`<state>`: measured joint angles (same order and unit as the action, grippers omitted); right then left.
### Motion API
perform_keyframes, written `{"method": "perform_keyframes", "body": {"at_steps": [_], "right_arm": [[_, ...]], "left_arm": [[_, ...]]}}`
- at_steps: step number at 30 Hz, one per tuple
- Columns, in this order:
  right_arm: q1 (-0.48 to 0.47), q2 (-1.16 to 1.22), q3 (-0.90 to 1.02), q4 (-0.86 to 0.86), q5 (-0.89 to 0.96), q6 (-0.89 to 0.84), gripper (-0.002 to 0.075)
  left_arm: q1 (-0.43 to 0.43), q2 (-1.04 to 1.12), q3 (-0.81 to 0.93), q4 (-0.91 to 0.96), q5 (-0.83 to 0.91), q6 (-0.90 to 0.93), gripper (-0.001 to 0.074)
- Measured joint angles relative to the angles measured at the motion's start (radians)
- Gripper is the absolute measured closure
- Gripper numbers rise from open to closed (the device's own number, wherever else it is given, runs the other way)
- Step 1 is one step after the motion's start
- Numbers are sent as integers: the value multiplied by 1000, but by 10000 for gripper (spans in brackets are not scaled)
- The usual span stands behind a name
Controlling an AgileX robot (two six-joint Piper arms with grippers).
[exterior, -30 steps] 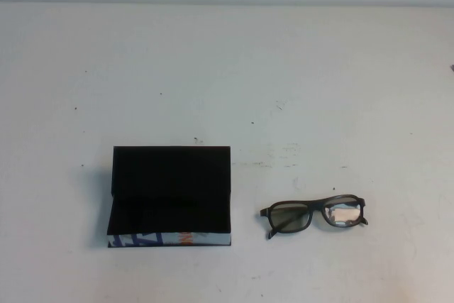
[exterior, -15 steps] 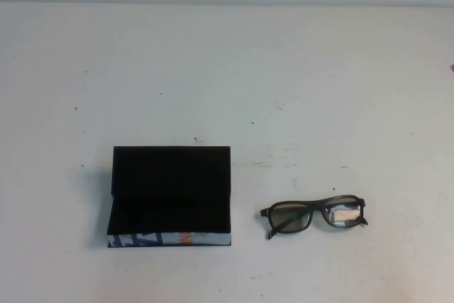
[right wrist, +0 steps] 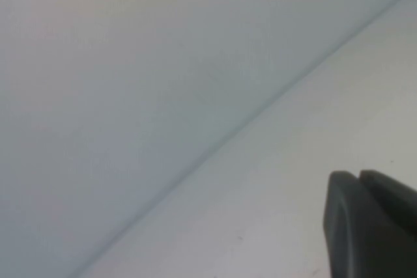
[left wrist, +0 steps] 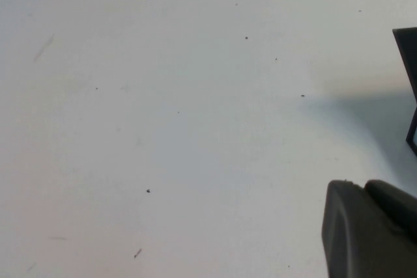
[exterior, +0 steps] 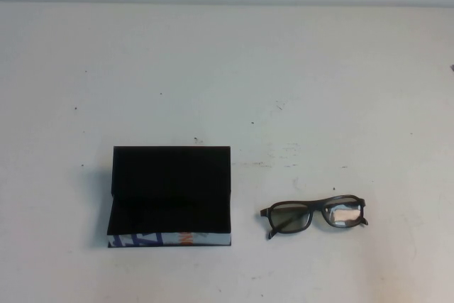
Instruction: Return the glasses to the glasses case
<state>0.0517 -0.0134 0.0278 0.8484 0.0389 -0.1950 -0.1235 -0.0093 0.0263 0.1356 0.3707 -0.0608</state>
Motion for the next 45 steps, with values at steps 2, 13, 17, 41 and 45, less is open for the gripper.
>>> {"method": "perform_keyframes", "body": {"at_steps": [2, 13, 17, 41, 45], "right_arm": [[0, 0, 0, 125, -39, -13, 739], [0, 37, -77, 210, 223, -49, 739], [0, 204, -217, 142, 461, -52, 739], [323, 1189, -916, -498, 970, -373, 736], [403, 1353, -1003, -566, 970, -473, 709]], "left_arm": [[0, 0, 0, 0, 0, 0, 736], [0, 0, 0, 0, 0, 0, 736], [0, 0, 0, 0, 0, 0, 736], [0, -2, 0, 0, 0, 0, 736], [0, -2, 0, 0, 0, 0, 736]]}}
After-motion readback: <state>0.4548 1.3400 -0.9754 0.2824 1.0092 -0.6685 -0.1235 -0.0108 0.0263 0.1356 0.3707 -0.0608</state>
